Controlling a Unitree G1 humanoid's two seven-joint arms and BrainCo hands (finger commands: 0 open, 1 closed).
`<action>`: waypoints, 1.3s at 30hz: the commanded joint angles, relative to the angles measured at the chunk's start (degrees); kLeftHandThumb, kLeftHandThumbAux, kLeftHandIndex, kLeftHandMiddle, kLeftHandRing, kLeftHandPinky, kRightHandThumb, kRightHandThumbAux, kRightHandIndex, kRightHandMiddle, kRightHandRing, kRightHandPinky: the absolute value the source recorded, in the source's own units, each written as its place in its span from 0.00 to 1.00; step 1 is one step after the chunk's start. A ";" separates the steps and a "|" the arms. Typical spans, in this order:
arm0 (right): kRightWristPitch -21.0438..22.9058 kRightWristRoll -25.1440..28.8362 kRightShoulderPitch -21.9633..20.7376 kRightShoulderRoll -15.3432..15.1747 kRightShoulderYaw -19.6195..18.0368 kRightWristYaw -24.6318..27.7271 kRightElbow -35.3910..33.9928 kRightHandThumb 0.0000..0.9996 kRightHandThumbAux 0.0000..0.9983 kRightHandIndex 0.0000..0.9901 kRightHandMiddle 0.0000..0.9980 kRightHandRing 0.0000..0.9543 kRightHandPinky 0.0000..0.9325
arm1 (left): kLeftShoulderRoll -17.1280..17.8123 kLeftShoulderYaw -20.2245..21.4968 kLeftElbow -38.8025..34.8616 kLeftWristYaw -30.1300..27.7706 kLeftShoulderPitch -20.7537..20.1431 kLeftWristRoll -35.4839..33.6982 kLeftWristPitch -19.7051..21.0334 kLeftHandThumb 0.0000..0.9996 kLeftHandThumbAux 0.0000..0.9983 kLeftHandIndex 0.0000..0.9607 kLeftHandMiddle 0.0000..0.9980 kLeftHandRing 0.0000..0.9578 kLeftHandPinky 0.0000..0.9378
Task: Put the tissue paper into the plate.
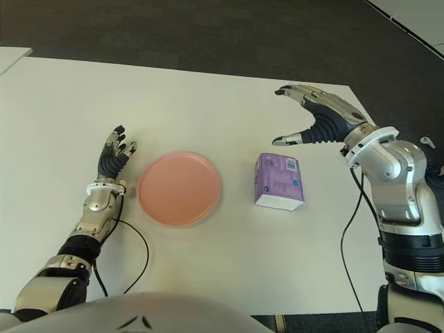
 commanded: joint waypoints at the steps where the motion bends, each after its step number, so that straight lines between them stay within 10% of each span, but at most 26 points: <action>1: -3.34 0.43 2.45 -2.72 -2.87 1.17 1.61 0.25 0.45 0.00 0.00 0.00 0.03 | 0.19 -0.16 2.76 -0.80 1.10 0.00 0.81 0.13 0.63 0.00 0.00 0.00 0.03; 17: -7.96 3.27 11.33 -5.15 -9.39 6.09 -1.77 0.24 0.44 0.00 0.00 0.00 0.00 | 0.91 -0.23 7.11 -0.72 -1.61 -0.22 -0.17 0.13 0.62 0.01 0.01 0.00 0.02; 39: -8.84 2.94 14.48 -4.34 -9.33 8.97 -7.80 0.17 0.47 0.00 0.00 0.00 0.00 | 1.47 0.71 11.75 -0.81 -4.47 -1.13 -1.49 0.13 0.66 0.02 0.01 0.00 0.02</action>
